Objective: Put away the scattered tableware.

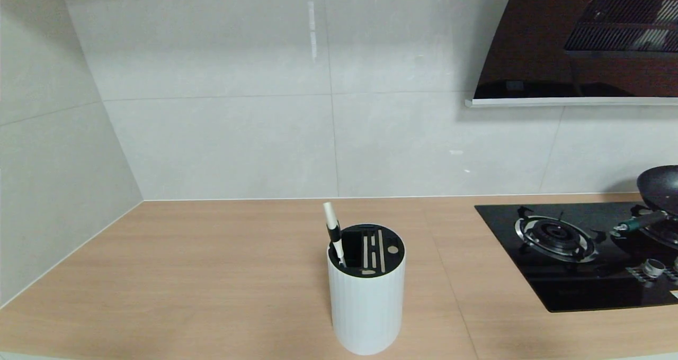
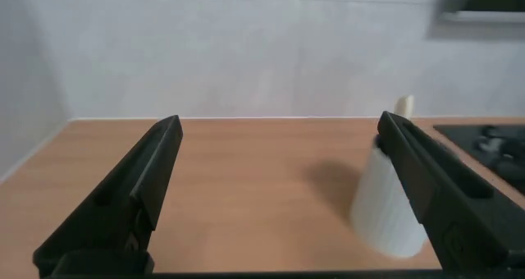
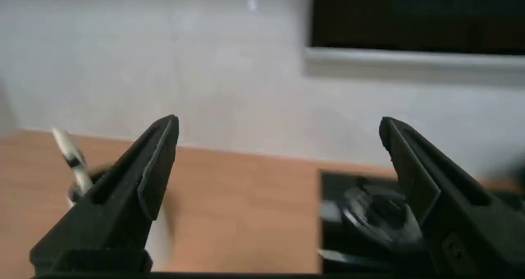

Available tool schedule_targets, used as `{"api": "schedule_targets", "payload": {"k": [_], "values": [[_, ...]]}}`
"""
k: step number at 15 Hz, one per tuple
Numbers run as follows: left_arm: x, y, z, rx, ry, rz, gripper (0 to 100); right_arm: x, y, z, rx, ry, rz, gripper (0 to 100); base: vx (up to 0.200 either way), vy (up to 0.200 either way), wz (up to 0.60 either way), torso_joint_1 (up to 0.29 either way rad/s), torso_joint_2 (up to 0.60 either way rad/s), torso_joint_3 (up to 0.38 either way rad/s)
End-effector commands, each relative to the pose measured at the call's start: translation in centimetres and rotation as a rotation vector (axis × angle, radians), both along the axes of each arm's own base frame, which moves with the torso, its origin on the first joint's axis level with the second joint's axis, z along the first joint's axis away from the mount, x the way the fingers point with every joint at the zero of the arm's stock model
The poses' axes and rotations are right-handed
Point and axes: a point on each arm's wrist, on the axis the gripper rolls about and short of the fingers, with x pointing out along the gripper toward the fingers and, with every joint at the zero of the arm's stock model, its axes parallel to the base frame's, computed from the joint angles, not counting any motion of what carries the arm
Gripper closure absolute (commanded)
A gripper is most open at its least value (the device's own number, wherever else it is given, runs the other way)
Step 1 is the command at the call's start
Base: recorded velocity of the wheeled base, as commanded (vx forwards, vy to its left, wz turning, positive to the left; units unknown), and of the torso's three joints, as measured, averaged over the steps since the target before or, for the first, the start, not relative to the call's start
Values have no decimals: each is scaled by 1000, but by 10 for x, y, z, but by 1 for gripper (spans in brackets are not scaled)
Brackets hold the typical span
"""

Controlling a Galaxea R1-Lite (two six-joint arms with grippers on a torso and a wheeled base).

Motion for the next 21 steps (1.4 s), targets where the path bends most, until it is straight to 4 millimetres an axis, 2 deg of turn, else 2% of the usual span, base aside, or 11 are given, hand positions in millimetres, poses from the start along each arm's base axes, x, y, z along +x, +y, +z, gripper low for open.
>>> {"api": "schedule_targets", "payload": {"k": [1, 3, 4, 5, 9, 11, 14, 15, 18, 19, 21], "values": [[-43, 5, -15, 36, -141, 126, 0, -64, -14, -20, 34, -143, -105, 0, 0, 0, 0, 0, 0, 0], [-47, 2, -10, 47, -157, 174, 0, -68, -8, -39, 10, -75, -187, 0, 0, 0, 0, 0, 0, 0], [-47, 1, -11, 48, -156, 186, 0, -68, -7, -44, 7, -63, -197, 0, 0, 0, 0, 0, 0, 0], [-47, -3, -15, 57, -149, 242, 0, -62, -4, -58, -1, -27, -239, 0, 0, 0, 0, 0, 0, 0], [-38, -8, -54, 60, -87, 307, 0, -58, 3, -96, -12, 13, -275, 0, 0, 0, 0, 0, 0, 0], [-25, -7, -80, 68, 9, 300, 0, -46, 3, -114, -6, 69, -274, 0, 0, 0, 0, 0, 0, 0], [-3, -9, -124, 88, 82, 213, 0, -26, 3, -141, 20, 21, -251, 0, 0, 0, 0, 0, 0, 0], [-3, -10, -124, 78, 73, 171, 0, -21, 4, -152, 12, 26, -204, 0, 0, 0, 0, 0, 0, 0], [-3, -12, -126, 69, 92, 80, 0, -19, 6, -161, 4, 91, -140, 0, 0, 0, 0, 0, 0, 0], [-3, -13, -128, 82, 111, 31, 0, -19, 6, -170, -5, 182, -139, 0, 0, 0, 0, 0, 0, 0], [-3, -13, -128, 92, 110, 33, 0, -19, 6, -169, -4, 171, -111, 0, 0, 0, 0, 0, 0, 0]]}}
